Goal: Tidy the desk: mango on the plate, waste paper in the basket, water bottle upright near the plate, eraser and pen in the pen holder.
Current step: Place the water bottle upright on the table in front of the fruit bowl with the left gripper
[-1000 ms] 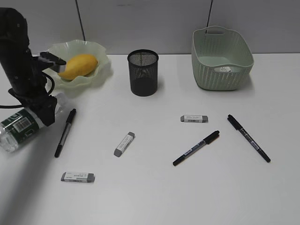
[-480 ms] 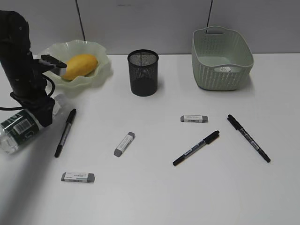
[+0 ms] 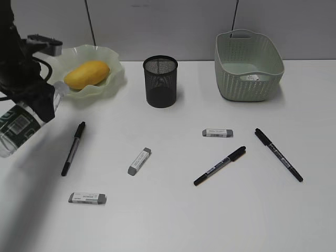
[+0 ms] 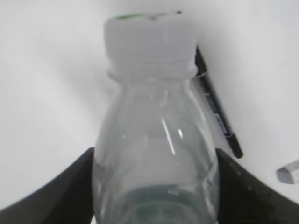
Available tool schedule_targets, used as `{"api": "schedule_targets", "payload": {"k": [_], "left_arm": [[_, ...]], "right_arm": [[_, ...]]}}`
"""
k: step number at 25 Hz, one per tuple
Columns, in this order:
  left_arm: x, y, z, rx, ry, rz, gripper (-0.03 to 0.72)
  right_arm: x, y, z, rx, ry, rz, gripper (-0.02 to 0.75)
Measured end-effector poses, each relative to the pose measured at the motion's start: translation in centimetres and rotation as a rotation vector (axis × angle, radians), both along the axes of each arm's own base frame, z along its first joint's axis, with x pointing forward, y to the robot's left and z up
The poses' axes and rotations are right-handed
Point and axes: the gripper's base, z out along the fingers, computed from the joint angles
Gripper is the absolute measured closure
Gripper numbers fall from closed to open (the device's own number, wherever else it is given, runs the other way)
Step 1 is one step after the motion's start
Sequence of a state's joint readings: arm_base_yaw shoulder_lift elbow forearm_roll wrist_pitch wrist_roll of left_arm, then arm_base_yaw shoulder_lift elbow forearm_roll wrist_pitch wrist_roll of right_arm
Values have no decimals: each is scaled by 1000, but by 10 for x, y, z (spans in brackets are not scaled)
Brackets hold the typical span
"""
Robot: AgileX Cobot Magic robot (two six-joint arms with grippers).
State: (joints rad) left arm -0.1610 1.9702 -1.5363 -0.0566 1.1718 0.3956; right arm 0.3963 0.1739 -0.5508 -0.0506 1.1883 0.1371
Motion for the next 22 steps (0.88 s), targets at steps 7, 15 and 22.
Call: {"api": "schedule_targets", "payload": {"k": [7, 15, 22], "left_arm": [[-22, -2, 72, -178, -171, 133, 171], [-77, 8, 102, -254, -379, 183, 171], [-138, 21, 93, -351, -738, 297, 171]], "right_arm": [[0, 0, 0, 0, 0, 0, 227], [0, 0, 0, 0, 0, 0, 227], [0, 0, 0, 0, 0, 0, 227]]}}
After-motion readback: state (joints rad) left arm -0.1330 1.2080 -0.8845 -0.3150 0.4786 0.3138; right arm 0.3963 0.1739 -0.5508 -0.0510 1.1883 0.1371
